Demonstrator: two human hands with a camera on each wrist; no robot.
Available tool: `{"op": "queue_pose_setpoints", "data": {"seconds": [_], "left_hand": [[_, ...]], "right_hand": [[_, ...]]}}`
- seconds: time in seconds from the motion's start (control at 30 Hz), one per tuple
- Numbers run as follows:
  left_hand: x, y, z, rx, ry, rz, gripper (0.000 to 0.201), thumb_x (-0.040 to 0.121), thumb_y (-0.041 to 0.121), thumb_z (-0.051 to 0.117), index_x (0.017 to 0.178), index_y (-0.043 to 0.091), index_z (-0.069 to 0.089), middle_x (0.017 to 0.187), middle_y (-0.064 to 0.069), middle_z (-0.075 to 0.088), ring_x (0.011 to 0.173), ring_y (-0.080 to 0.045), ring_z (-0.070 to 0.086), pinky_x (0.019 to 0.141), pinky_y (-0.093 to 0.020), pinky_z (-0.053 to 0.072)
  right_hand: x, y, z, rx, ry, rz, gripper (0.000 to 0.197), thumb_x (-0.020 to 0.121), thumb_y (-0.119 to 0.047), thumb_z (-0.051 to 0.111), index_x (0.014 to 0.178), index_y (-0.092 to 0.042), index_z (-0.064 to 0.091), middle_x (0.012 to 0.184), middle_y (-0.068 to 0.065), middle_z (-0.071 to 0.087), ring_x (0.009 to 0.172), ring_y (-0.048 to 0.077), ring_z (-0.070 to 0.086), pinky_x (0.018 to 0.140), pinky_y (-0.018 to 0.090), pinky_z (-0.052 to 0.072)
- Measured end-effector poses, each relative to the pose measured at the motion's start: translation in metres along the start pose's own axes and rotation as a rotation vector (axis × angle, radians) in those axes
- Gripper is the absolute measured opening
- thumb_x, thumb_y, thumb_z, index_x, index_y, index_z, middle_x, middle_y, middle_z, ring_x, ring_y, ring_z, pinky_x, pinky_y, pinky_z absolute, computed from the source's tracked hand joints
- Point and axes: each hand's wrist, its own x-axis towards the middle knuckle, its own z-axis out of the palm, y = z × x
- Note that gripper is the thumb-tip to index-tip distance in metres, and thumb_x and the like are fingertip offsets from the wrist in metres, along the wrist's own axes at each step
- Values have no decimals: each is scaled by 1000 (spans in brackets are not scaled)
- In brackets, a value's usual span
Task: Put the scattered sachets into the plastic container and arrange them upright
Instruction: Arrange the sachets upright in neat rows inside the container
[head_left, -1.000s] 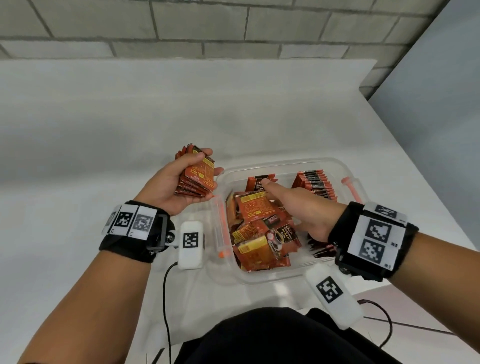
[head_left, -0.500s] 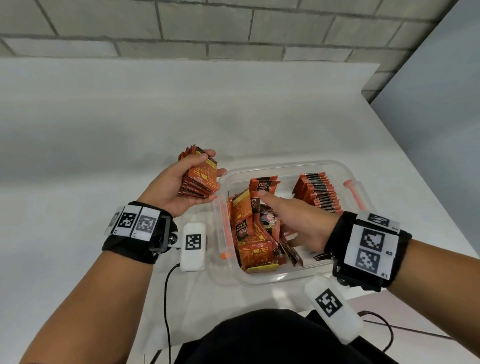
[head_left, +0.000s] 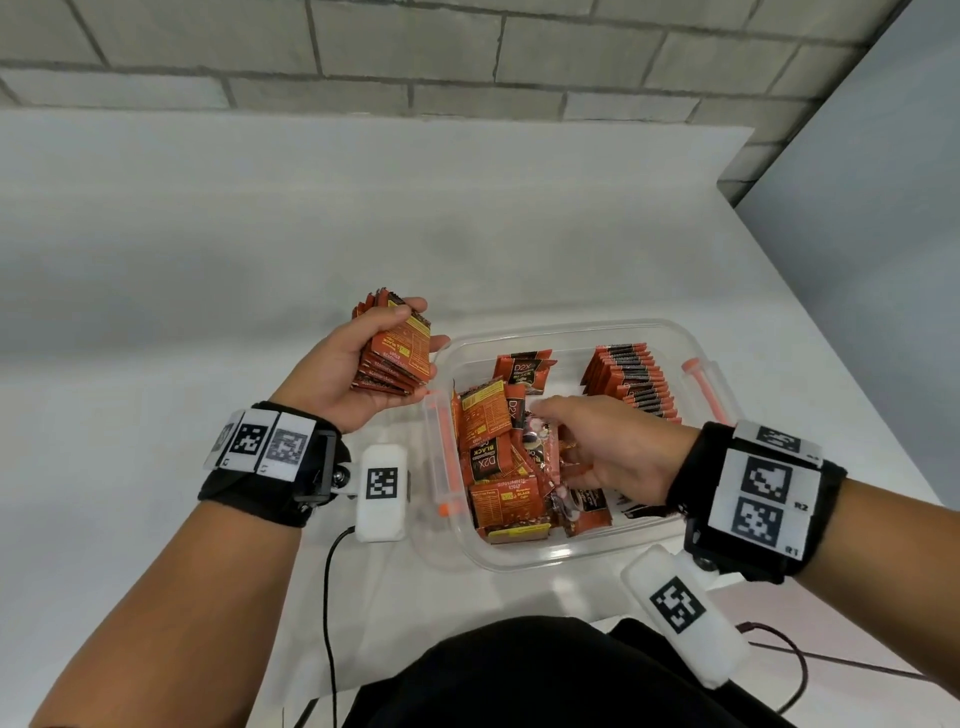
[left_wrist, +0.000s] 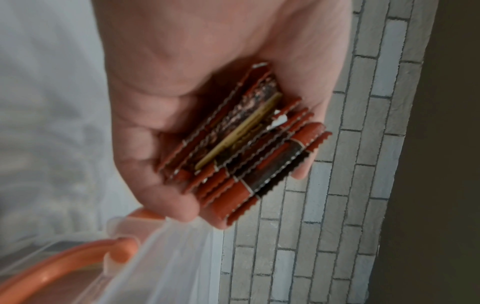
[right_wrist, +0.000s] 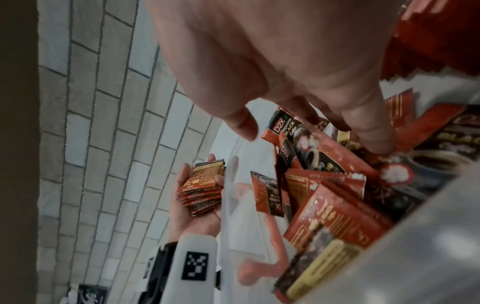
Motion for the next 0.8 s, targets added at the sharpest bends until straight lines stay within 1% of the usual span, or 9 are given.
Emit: {"op": "queue_pose_setpoints", "data": {"seconds": [0.07, 0.1, 0.27, 0.37, 0.47, 0.57, 0.63, 0.7, 0.8], "left_hand": [[0, 0, 0, -1, 1, 0, 31, 78, 33, 61, 108, 26, 63, 112, -15, 67, 72, -21, 66, 65, -32, 54], [0, 0, 0, 0, -1, 1, 31, 78, 33, 61, 108, 25, 63, 112, -15, 67, 72, -21, 66, 65, -32, 54], [0, 0, 1, 3, 4, 3, 27, 82, 31, 63, 108, 25, 63, 113, -15, 67, 71, -21, 66, 65, -32, 53], [-1, 0, 1, -1, -3, 7, 29, 80, 32, 60, 108, 25, 63, 111, -15, 68, 71, -21, 66, 64, -32, 54], [-1, -1, 1, -6, 9, 9, 31, 77, 33, 61, 107, 25, 64, 108, -14, 69, 70, -20, 66, 63, -31, 54], [-1, -1, 2, -4, 6, 9, 32, 76, 33, 61, 107, 25, 63, 109, -14, 69, 70, -20, 66, 63, -31, 54], [0, -1, 1, -3, 2, 9, 31, 79, 32, 62, 108, 25, 63, 110, -15, 68, 70, -21, 66, 63, -31, 54], [-1, -1, 1, -3, 4, 15, 27, 84, 31, 60, 110, 24, 63, 111, -15, 68, 70, -21, 66, 63, -31, 54], [-1, -2, 1, -16, -4, 21, 27, 85, 31, 58, 111, 23, 62, 109, -15, 68, 70, -21, 65, 62, -31, 54]], "right_hand": [[1, 0, -5, -71, 54, -13, 32, 91, -18, 54, 121, -9, 52, 98, -4, 53, 87, 13, 50, 94, 37, 50], [1, 0, -6, -101, 71, -14, 29, 90, -13, 52, 119, -8, 52, 93, -4, 51, 86, 13, 49, 95, 37, 49], [1, 1, -4, -216, 79, 84, 55, 87, -20, 53, 139, -9, 39, 127, 7, 47, 120, 23, 44, 105, 43, 37], [1, 2, -1, -281, 91, 113, 48, 93, -22, 51, 138, -10, 39, 145, 9, 38, 129, 27, 38, 105, 41, 38], [1, 5, -3, -282, 64, 95, 30, 92, -9, 49, 122, -7, 53, 127, 12, 54, 108, 23, 54, 84, 33, 49], [0, 4, -5, -387, 44, 40, 25, 93, 3, 45, 113, 3, 59, 110, 20, 62, 85, 20, 61, 79, 31, 52], [-3, 5, -7, -462, 6, 29, 38, 89, 11, 48, 122, -4, 57, 109, 15, 66, 92, 24, 66, 85, 34, 56], [-4, 6, -7, -632, -74, 1, 62, 82, 14, 57, 134, -18, 49, 113, 15, 67, 102, 32, 65, 89, 47, 54], [-1, 10, -3, -889, -76, -40, 85, 78, 9, 67, 147, -24, 30, 120, 11, 64, 103, 28, 64, 85, 42, 57]]}}
